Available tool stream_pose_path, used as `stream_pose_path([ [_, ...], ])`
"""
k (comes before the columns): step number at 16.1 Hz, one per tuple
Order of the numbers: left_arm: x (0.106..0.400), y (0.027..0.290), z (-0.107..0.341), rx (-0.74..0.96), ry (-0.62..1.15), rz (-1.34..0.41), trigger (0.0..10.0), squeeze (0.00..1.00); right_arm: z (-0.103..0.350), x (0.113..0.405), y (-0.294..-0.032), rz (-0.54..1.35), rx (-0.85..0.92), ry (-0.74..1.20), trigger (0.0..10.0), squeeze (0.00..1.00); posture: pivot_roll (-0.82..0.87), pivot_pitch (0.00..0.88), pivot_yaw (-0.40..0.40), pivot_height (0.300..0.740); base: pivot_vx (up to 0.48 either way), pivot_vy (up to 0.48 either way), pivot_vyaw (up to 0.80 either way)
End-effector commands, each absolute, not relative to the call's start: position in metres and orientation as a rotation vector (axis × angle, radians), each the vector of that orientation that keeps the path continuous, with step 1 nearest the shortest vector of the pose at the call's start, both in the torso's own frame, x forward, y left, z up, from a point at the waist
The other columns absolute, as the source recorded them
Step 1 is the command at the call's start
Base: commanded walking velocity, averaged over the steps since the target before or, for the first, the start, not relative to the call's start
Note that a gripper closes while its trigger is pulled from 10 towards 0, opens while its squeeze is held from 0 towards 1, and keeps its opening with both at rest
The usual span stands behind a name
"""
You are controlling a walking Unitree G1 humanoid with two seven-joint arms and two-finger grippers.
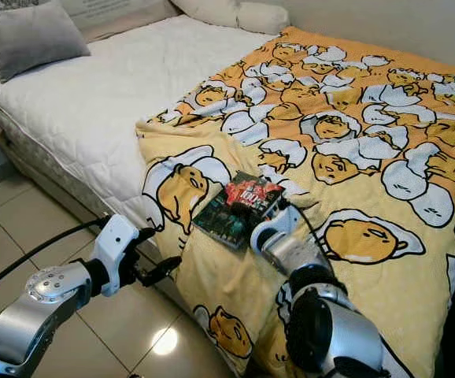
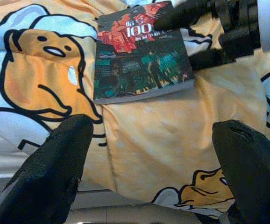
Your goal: Clean up the room
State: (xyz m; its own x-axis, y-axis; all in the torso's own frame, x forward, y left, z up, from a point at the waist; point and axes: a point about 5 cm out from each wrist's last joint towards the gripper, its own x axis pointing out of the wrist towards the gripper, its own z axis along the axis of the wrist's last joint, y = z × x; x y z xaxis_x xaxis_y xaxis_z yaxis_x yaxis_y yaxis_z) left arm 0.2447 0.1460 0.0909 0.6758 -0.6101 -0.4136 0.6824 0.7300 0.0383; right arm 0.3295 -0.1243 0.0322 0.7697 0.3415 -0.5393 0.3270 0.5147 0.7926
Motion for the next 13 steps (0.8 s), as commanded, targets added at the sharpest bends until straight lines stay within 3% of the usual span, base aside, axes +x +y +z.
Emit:
stream_pose_path([
  [1,0.247,0.148,0.091,0.206,0.391,-0.718,10.0,0.58,0.028,0.327,-0.125,-0.015,1.029,0.741,10.0,0.00,-0.02,0.000,0.019,0.740,0.000,0.000,0.00],
  [13,0.243,0.151,0.093,0.223,0.411,-0.745,10.0,0.58,0.006,0.309,-0.101,-0.030,0.969,0.783,10.0,0.00,0.01,0.022,0.061,0.740,0.000,0.000,0.00],
])
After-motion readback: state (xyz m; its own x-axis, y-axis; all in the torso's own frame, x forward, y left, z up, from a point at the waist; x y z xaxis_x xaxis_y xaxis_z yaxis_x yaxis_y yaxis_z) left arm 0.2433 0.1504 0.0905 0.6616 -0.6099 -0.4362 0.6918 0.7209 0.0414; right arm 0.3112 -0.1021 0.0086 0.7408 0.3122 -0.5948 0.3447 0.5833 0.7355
